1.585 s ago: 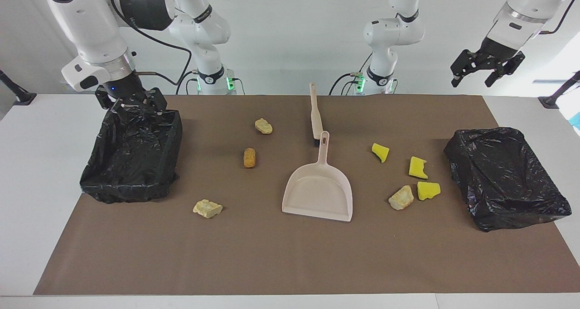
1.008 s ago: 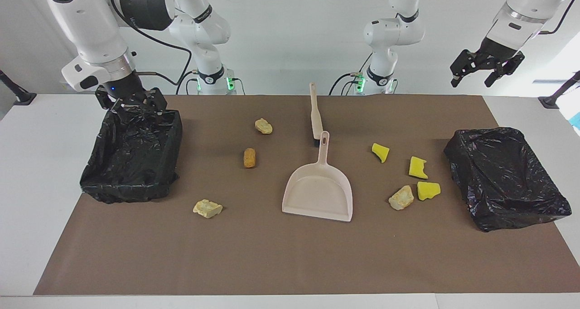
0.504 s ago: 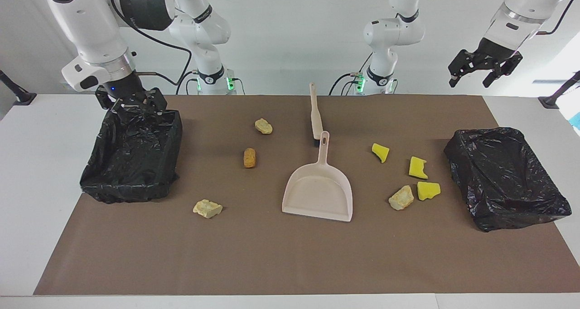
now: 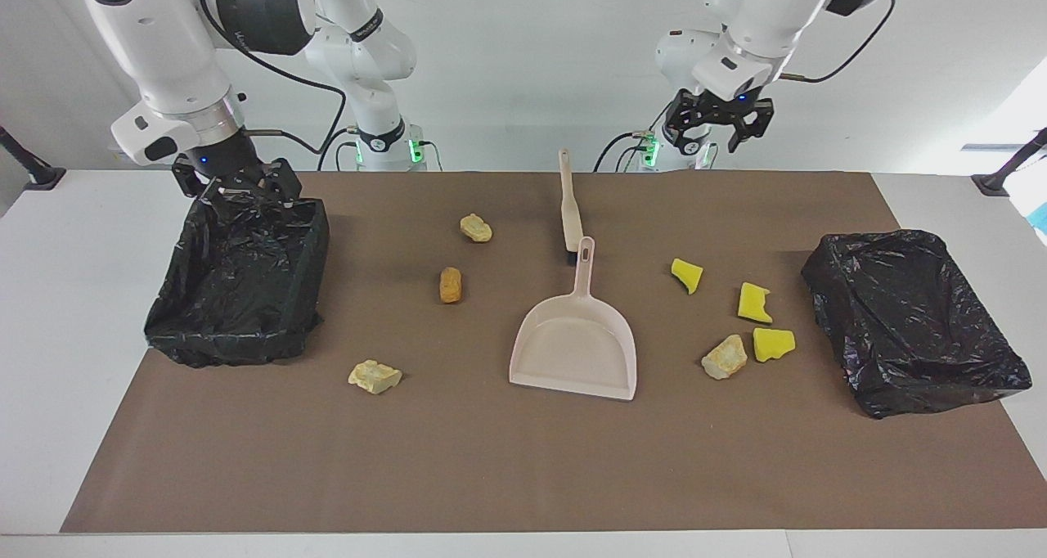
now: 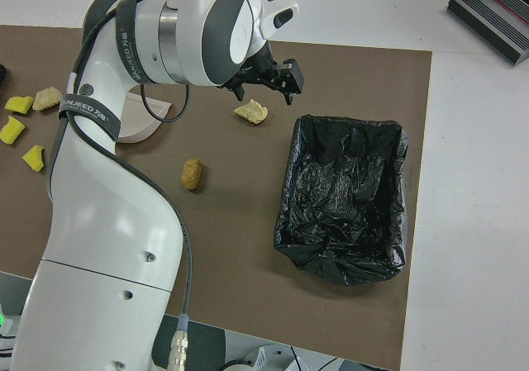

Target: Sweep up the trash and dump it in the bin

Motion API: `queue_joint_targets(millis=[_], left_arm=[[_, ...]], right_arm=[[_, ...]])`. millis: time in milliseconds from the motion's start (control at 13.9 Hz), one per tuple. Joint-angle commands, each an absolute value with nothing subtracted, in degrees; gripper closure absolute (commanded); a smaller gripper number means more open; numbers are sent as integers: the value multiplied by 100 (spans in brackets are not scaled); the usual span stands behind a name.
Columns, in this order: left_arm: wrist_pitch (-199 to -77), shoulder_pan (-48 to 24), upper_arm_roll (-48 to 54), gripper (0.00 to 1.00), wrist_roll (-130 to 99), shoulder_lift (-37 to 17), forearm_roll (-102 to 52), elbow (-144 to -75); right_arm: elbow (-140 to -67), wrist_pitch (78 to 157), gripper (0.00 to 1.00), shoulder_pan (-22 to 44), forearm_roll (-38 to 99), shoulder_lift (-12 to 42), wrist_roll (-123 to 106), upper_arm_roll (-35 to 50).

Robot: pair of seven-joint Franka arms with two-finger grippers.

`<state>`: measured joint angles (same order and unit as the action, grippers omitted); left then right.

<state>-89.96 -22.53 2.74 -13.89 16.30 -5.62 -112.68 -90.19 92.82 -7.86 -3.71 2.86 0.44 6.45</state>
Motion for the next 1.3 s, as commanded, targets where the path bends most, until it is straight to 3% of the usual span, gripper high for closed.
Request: queue_joint_targets(millis=[0,432,648,1224], left_arm=[[-9683,-2960,149,0,-1975,1890,-738,-12153],[-10931,-3998,149,0,-3434,1811,-773,-13270],[-11774,-4568,149,0,-4075,1390,-773,-13727],[-12550,-5177,158,0,-4667,958,-904,-14229]], right_arm=[[-9079,9272,0,-835,-246,202,-44,650],[-9079,9272,0,-835,-255,202,-44,650],[-9079,9272,0,-835,-255,202,-44,650],[-9079,9272,0,-835,-246,202,-44,650]])
